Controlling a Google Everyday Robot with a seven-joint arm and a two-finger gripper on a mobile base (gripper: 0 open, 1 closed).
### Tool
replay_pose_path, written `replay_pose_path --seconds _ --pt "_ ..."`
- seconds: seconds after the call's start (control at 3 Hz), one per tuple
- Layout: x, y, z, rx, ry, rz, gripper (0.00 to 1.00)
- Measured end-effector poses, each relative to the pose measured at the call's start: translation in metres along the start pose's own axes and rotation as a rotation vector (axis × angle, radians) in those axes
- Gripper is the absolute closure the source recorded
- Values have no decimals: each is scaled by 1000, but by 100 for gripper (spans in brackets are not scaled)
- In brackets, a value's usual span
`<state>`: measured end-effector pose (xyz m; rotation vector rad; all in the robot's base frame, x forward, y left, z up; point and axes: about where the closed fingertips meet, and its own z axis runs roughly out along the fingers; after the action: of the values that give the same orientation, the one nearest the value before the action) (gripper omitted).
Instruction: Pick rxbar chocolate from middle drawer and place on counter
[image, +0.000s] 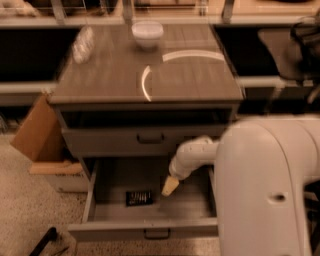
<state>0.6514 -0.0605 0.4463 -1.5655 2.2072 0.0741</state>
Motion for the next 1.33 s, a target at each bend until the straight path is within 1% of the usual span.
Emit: replay_pose_path --seconds 0.33,0.67,1.33 --pt "6 9 2 0 0 0 0" --pt "6 14 9 -3 -1 -1 0" --pt "-48 33 152 -78 -37 -18 0"
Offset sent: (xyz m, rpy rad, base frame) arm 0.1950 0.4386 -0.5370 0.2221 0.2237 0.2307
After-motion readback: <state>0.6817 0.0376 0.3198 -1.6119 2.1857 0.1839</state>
